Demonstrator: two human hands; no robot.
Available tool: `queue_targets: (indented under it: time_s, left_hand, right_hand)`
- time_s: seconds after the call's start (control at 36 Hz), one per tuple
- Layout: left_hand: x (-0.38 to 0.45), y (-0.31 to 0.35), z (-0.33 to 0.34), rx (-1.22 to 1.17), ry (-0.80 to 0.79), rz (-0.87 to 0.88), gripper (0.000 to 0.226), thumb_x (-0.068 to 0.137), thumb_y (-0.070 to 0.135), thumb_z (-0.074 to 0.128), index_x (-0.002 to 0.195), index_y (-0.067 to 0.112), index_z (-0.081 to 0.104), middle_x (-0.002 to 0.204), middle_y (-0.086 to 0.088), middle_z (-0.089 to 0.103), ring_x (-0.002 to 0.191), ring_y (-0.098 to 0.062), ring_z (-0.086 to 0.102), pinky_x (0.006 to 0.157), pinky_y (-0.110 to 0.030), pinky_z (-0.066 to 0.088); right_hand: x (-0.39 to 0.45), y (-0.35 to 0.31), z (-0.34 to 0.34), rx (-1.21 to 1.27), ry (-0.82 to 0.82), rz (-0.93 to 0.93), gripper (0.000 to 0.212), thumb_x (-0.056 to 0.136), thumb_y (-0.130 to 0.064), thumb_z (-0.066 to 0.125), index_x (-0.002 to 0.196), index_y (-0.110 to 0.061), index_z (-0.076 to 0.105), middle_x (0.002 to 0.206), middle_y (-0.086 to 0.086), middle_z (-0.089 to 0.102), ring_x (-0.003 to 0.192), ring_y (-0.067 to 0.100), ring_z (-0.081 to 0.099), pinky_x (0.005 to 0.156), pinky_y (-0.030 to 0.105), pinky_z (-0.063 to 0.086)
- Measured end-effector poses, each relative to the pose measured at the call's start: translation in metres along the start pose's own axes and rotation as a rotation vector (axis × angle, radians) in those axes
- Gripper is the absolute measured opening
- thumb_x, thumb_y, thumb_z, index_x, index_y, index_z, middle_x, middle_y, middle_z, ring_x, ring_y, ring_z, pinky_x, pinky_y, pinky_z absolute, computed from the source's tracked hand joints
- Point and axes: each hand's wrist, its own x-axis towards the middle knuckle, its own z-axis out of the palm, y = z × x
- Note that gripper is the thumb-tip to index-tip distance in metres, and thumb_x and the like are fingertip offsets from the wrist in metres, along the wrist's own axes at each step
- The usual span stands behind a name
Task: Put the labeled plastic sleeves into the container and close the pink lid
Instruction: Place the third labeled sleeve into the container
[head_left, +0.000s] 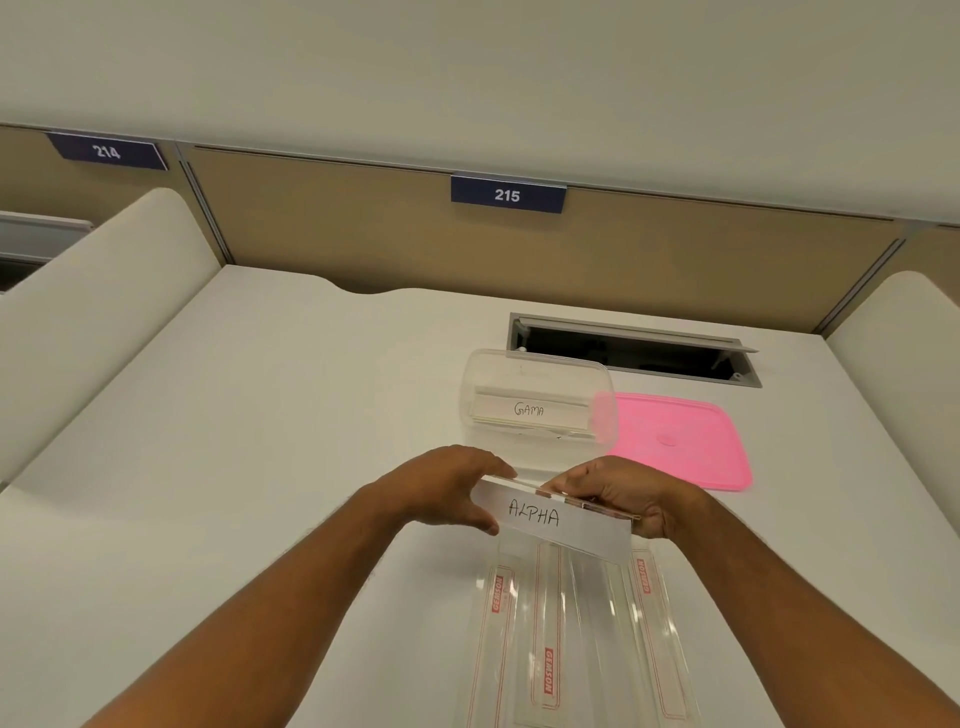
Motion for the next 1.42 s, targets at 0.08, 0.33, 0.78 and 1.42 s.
queue_targets:
  time_s: [0.08, 0.33, 0.78, 1.42]
  left_hand:
    - [0.002, 0.003, -0.001, 0.033, 0.015, 0.025, 0.069, 0.075, 0.051, 0.08, 0.135, 0.033, 0.052, 0.127, 0.013, 0.062, 0.109, -0.01, 0.056, 0.081, -0.014, 0.039]
    - [0.005, 0.003, -0.012, 0.107, 0.097, 0.056, 0.064, 0.074, 0.058, 0.075, 0.13, 0.031, 0.058, 0.121, 0.012, 0.067, 0.104, -0.011, 0.061, 0.086, -0.031, 0.051]
    - [0.044, 0.003, -0.065, 0.234, 0.276, 0.011, 0.055, 0.072, 0.057, 0.076, 0.119, 0.032, 0.063, 0.105, 0.012, 0.071, 0.088, -0.015, 0.064, 0.07, -0.03, 0.052]
    - [0.105, -0.02, -0.077, 0.343, 0.063, -0.081, 0.059, 0.084, 0.042, 0.075, 0.133, 0.019, 0.052, 0.119, -0.007, 0.065, 0.105, -0.029, 0.06, 0.085, -0.04, 0.05]
  right_hand:
    - [-0.001, -0.002, -0.006, -0.098, 0.06, -0.058, 0.026, 0.097, -0.025, 0.062, 0.11, -0.008, 0.077, 0.111, 0.014, 0.075, 0.089, 0.021, 0.067, 0.068, 0.025, 0.057]
    - [-0.012, -0.028, -0.029, -0.487, 0.252, -0.205, 0.052, 0.076, -0.071, 0.058, 0.091, -0.027, 0.081, 0.092, -0.011, 0.078, 0.094, 0.01, 0.07, 0.084, 0.027, 0.049]
    - [-0.016, -0.074, -0.026, -1.252, 0.487, -0.371, 0.058, 0.077, -0.047, 0.079, 0.128, -0.03, 0.059, 0.124, -0.007, 0.062, 0.107, 0.018, 0.058, 0.091, 0.04, 0.05]
    - [0.047, -0.075, -0.067, -1.295, 0.544, -0.337, 0.049, 0.09, -0.032, 0.07, 0.136, -0.02, 0.057, 0.136, 0.001, 0.061, 0.123, 0.026, 0.055, 0.098, 0.041, 0.046]
